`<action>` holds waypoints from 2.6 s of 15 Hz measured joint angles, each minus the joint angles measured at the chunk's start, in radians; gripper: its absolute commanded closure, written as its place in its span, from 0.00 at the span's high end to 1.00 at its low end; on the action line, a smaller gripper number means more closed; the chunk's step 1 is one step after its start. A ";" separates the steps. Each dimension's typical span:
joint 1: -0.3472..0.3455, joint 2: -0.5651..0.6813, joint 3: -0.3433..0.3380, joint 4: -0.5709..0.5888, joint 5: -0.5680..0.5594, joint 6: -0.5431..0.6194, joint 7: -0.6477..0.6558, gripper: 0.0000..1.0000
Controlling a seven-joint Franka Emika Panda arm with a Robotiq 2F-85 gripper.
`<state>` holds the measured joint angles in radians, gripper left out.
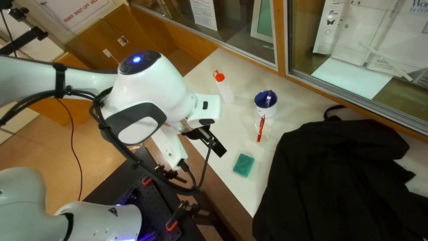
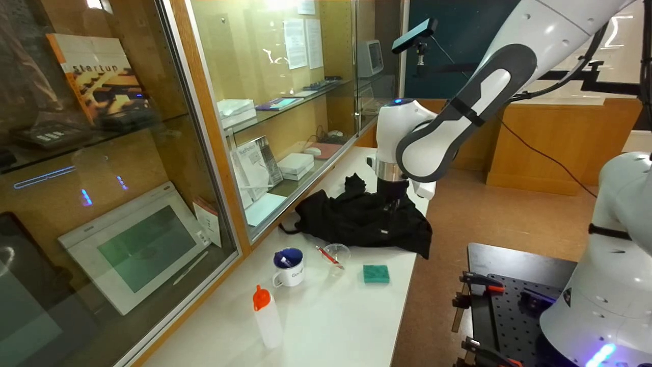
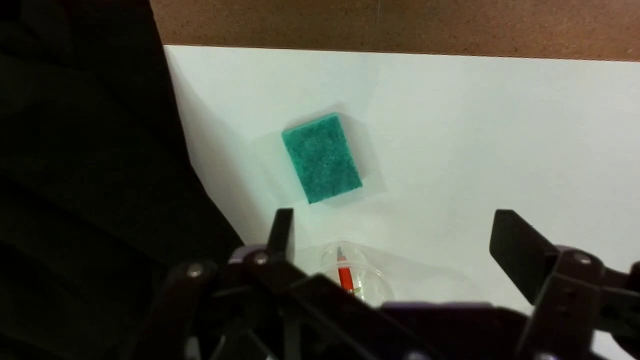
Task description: Wipe the counter with the sponge
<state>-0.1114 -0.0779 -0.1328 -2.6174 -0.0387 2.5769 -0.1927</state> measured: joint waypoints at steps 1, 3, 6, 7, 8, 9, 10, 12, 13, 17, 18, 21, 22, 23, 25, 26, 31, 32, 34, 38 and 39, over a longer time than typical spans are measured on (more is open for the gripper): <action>0.000 0.000 0.000 0.000 0.000 0.000 0.000 1.00; -0.003 0.011 0.000 0.000 -0.018 0.017 0.017 1.00; -0.009 0.083 0.000 0.001 -0.087 0.098 0.089 1.00; -0.011 0.118 0.000 0.002 -0.109 0.134 0.114 1.00; -0.012 0.155 -0.001 0.005 -0.127 0.169 0.138 1.00; -0.012 0.195 -0.005 0.011 -0.151 0.201 0.168 1.00; -0.011 0.236 -0.014 0.019 -0.178 0.229 0.205 1.00; -0.002 0.319 -0.040 0.048 -0.215 0.266 0.268 1.00; 0.008 0.360 -0.057 0.066 -0.220 0.278 0.292 1.00; 0.053 0.507 -0.101 0.155 -0.206 0.290 0.362 1.00; 0.060 0.538 -0.103 0.177 -0.193 0.290 0.372 1.00; 0.078 0.618 -0.103 0.235 -0.144 0.290 0.378 0.89; 0.082 0.640 -0.103 0.253 -0.127 0.290 0.378 0.86; 0.084 0.662 -0.102 0.270 -0.112 0.290 0.378 0.81; 0.086 0.699 -0.100 0.302 -0.080 0.290 0.378 0.53; 0.086 0.712 -0.099 0.314 -0.065 0.290 0.378 0.46; 0.087 0.733 -0.091 0.347 -0.017 0.290 0.378 0.10; 0.087 0.734 -0.091 0.349 -0.015 0.290 0.378 0.02; 0.088 0.734 -0.092 0.350 -0.014 0.290 0.378 0.00; 0.094 0.736 -0.096 0.350 -0.014 0.290 0.378 0.02; 0.097 0.736 -0.096 0.350 -0.014 0.290 0.378 0.02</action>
<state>-0.0143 0.6580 -0.2292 -2.2677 -0.0532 2.8668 0.1850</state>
